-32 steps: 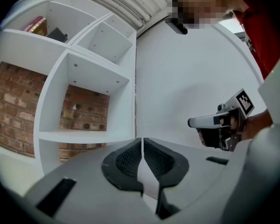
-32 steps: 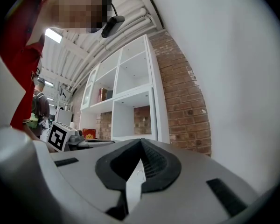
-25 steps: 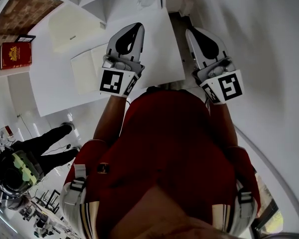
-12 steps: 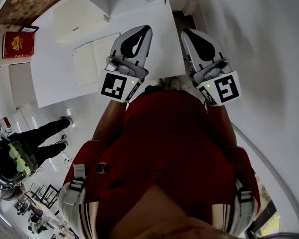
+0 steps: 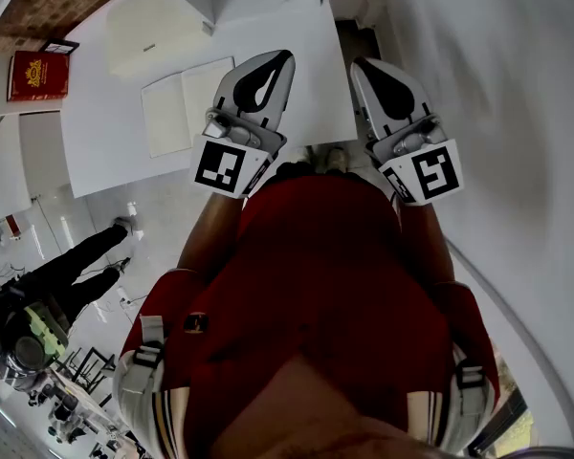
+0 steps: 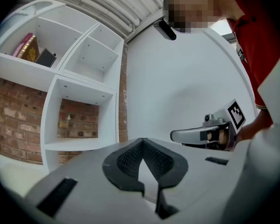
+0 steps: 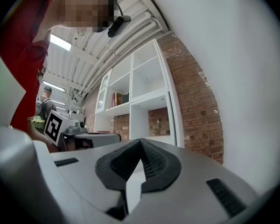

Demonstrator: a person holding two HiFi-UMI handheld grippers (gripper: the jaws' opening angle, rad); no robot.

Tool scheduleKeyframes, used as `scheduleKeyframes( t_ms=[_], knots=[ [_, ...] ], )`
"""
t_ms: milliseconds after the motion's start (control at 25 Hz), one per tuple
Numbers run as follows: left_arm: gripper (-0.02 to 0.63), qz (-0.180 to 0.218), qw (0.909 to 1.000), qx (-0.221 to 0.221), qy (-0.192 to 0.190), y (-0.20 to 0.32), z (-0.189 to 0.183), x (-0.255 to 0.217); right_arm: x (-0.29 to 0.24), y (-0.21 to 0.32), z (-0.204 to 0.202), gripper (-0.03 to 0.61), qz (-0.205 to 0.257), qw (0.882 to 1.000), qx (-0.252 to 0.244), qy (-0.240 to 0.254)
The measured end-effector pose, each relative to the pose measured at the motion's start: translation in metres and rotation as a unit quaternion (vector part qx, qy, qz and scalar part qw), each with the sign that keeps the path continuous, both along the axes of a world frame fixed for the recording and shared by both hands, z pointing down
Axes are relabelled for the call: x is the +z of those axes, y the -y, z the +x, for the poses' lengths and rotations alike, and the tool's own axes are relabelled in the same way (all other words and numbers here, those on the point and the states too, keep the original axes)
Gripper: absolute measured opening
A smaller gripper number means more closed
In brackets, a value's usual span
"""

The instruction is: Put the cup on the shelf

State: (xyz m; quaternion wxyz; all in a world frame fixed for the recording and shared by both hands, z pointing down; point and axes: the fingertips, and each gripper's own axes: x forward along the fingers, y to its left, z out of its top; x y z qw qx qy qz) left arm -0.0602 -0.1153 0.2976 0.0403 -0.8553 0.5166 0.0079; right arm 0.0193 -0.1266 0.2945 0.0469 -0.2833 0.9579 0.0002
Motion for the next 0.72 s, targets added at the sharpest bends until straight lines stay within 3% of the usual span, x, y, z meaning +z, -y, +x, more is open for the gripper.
scheduleKeyframes(
  t_ms=[720],
  knots=[
    [0.006,-0.001,0.9999,-0.012,0.005,0.0054,-0.0080,0.0058,0.0050,0.0025,-0.0061,-0.003,-0.002,1.000,-0.004,-0.002]
  ],
)
